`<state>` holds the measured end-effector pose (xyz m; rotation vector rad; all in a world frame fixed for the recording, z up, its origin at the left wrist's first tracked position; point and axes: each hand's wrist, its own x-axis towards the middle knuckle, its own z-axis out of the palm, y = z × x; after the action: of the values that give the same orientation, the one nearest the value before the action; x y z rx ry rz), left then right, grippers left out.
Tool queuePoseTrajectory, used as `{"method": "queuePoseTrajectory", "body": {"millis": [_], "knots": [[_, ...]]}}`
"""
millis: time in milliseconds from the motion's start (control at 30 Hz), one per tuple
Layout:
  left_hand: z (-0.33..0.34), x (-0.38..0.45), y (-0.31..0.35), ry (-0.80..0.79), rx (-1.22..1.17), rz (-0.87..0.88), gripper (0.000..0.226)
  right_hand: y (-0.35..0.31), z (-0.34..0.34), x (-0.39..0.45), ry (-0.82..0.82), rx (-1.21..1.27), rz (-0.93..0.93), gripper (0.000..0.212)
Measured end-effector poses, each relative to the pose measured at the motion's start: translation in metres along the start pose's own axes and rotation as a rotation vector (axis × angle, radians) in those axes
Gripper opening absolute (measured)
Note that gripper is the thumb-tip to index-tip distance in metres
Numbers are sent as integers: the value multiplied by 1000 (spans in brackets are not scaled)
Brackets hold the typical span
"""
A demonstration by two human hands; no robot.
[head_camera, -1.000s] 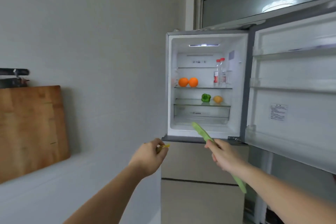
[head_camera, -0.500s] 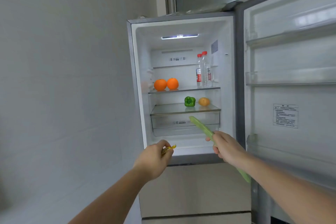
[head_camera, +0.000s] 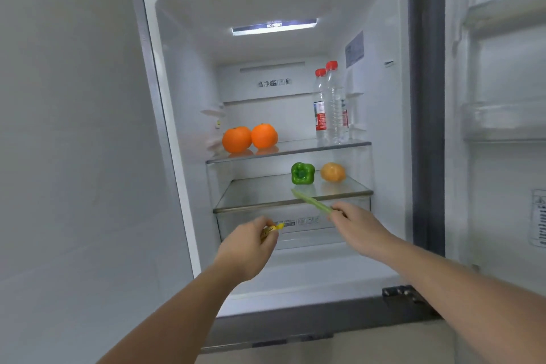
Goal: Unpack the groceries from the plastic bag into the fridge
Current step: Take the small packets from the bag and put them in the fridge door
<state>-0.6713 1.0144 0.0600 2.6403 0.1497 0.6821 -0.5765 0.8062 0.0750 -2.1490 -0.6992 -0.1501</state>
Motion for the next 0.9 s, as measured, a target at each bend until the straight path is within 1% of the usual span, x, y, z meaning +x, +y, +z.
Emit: {"method": "queuePoseTrajectory", "body": {"millis": [100, 200, 333, 400, 500, 567, 667, 767, 900], "knots": [[10, 36, -20, -6, -52, 33, 12, 4, 7, 37, 39, -100, 9, 22], [12, 73, -41, -45, -68, 83, 13, 1, 21, 77, 59, -156, 20, 20], [6, 115, -62, -104, -100, 133, 17, -12, 47, 128, 88, -208, 15, 27], [3, 132, -72, -97, -112, 149, 17, -17, 60, 150, 86, -285, 6, 28], [2, 154, -83, -38, -143, 171, 23, -20, 71, 181, 54, -388, 0, 23], [5, 165, -87, -9, -120, 142, 27, -19, 78, 196, 22, -422, 12, 25], [12, 178, -90, 2, -61, 48, 28, -15, 86, 212, 11, -445, 38, 29], [18, 190, -90, 10, -12, -29, 28, -11, 92, 223, 9, -462, 54, 22], [22, 202, -89, 1, 56, -105, 22, -5, 96, 230, 51, -435, 84, 13]]}}
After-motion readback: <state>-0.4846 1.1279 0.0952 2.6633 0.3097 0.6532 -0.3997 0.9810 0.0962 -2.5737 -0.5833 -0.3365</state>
